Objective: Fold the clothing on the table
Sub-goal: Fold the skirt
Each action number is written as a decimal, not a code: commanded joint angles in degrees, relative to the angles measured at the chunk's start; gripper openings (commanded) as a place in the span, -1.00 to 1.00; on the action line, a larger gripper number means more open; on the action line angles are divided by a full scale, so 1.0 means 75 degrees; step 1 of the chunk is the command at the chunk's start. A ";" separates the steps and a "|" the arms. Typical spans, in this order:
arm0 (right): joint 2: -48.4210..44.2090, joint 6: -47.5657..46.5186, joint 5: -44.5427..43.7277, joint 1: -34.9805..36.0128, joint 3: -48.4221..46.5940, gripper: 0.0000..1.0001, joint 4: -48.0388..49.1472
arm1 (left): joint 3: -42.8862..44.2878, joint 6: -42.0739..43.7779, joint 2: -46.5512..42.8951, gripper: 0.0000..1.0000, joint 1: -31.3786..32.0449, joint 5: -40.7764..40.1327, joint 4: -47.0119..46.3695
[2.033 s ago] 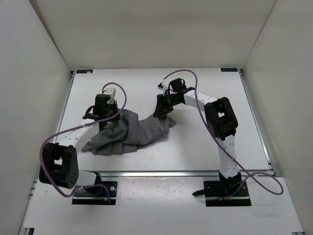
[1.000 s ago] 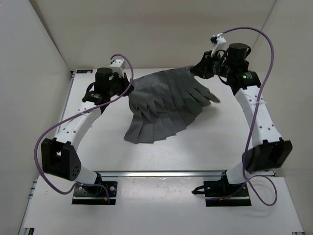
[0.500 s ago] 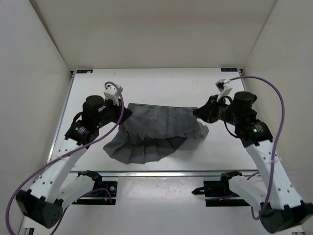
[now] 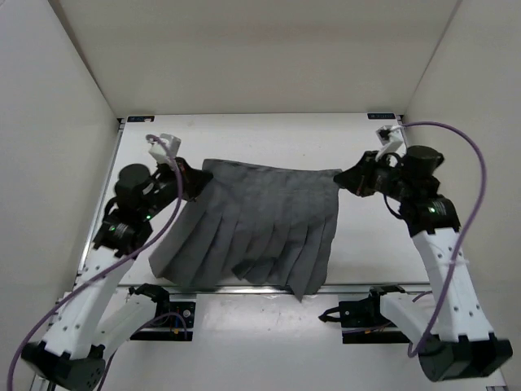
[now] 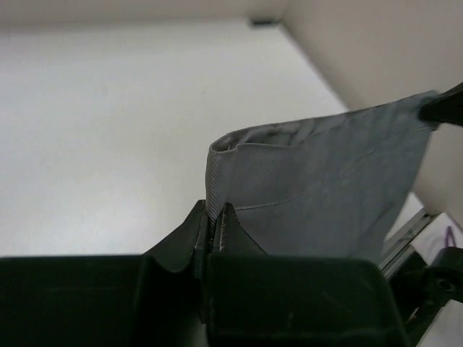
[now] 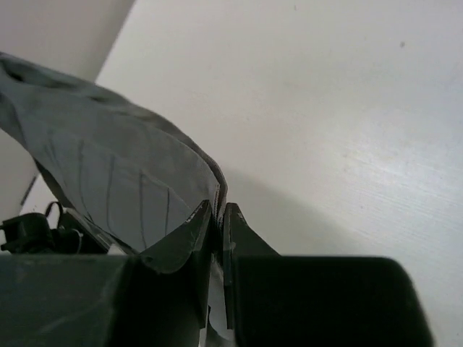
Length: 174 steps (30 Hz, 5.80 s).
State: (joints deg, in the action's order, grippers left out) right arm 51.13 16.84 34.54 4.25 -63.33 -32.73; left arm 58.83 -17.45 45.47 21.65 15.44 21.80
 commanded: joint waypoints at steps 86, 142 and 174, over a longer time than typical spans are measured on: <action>0.3438 -0.0710 0.0140 0.0441 0.2408 -0.99 0.2501 | -0.1480 -0.0661 0.3864 -1.00 -0.0262 -0.1988 -0.2379; 0.5519 -0.0546 -0.1301 0.1111 0.2386 -1.00 0.1869 | -0.0074 -0.1095 0.7647 -1.00 0.0137 -0.0946 -0.1185; 0.4996 -0.1086 -0.1054 -0.0122 0.0181 0.68 0.0614 | 0.0607 -0.0252 0.6641 -0.03 -0.0449 -0.1122 -0.0200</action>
State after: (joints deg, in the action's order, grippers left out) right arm 90.59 7.99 28.82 3.66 -64.73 -27.86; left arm 65.10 -21.69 98.04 19.35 8.75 18.13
